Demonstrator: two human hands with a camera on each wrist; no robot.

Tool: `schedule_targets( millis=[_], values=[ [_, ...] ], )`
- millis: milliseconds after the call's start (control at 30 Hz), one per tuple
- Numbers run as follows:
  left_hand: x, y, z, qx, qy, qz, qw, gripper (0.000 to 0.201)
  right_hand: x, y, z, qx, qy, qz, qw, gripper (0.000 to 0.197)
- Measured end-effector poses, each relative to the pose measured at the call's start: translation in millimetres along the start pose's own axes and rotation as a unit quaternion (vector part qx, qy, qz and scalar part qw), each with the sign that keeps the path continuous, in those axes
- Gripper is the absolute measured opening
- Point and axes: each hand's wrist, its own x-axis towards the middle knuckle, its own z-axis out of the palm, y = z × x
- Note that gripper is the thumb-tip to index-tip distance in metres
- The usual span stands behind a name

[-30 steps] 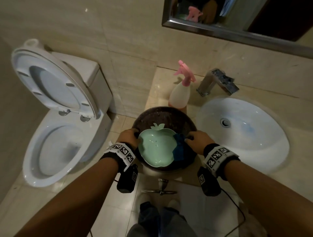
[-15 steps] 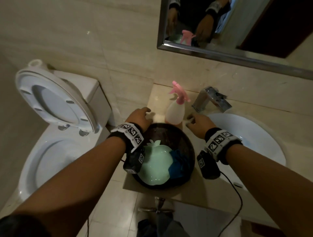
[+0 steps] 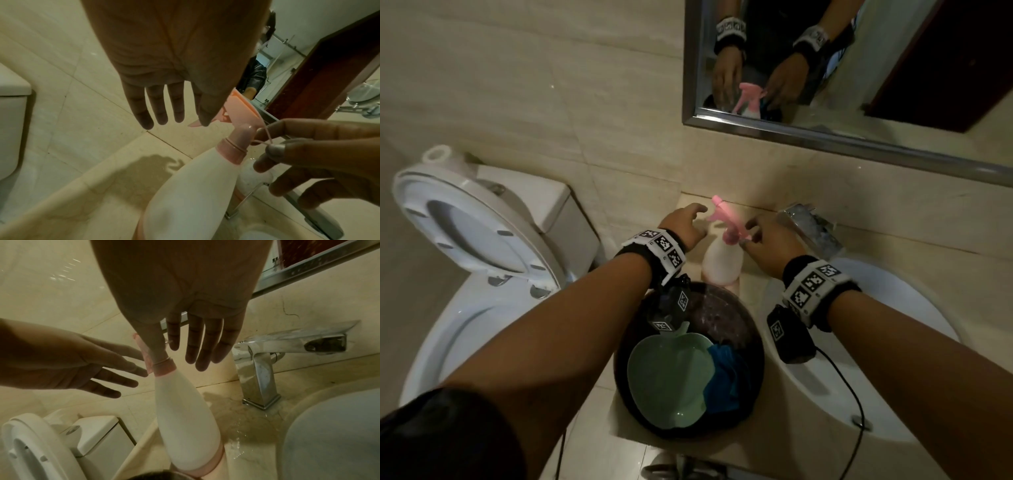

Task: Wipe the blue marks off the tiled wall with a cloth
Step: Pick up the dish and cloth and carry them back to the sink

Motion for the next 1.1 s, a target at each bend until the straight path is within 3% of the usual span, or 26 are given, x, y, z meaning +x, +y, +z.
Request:
schedule_targets(
  millis=[333,833,1100],
  values=[
    [16.9,7.0,11.8,-0.042,0.029,-0.026,0.998,0.022,3.9,11.5,-0.8,0.007,0.014,-0.065,0.998,0.023],
    [-35.5,5.0,-4.3,-0.064,0.055,0.008,0.996,0.022,-22.0,-1.9,-6.5,-0.022,0.066,-0.115,0.991,0.021],
    [-67.9,-3.0,-15.7,-0.099,0.068,0.007,0.993,0.012,-53.5,-18.6,-5.8,-0.013,0.067,-0.131,0.989,0.021]
  ],
)
